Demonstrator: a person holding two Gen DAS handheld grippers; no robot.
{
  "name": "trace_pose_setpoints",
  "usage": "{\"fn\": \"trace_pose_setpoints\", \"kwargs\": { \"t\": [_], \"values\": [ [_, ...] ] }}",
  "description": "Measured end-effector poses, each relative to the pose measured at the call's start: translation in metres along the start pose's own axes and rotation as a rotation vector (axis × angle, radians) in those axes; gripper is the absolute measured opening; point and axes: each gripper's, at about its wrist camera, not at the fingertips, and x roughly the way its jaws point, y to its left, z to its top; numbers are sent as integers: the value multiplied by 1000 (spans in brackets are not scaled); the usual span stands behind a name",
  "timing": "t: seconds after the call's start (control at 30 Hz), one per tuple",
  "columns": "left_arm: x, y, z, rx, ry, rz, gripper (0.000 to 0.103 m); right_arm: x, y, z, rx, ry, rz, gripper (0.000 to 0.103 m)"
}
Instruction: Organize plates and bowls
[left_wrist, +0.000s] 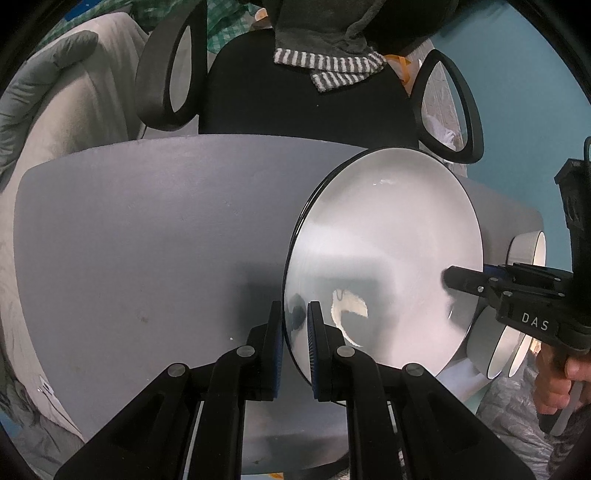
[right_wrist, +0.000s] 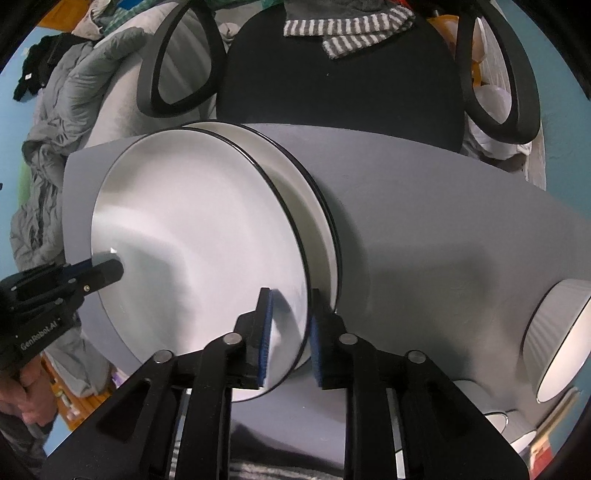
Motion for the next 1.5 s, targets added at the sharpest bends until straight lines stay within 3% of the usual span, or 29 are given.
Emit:
{"fn": "trace_pose_setpoints", "kwargs": {
  "t": [0.17,0.47,0.97,1.17,1.5],
  "values": [
    [2,-2,1,-1,5,6,11,1,6,1,10,2,23,51],
    [0,1,0,-48,1,-42,18,-3,8,-1,61,5,15,64],
    [-19,-8,-13,-32,-58,-69,28,-12,14,-6,46,-37,-33,65],
    [-25,-15,-22,-25,-83,-60,34,-17,20,-12,10,-69,-135,69],
    [-43,-30,-50,31,-141,-5,48,-26,25,-30,-31,-119,-176,69]
  ]
}}
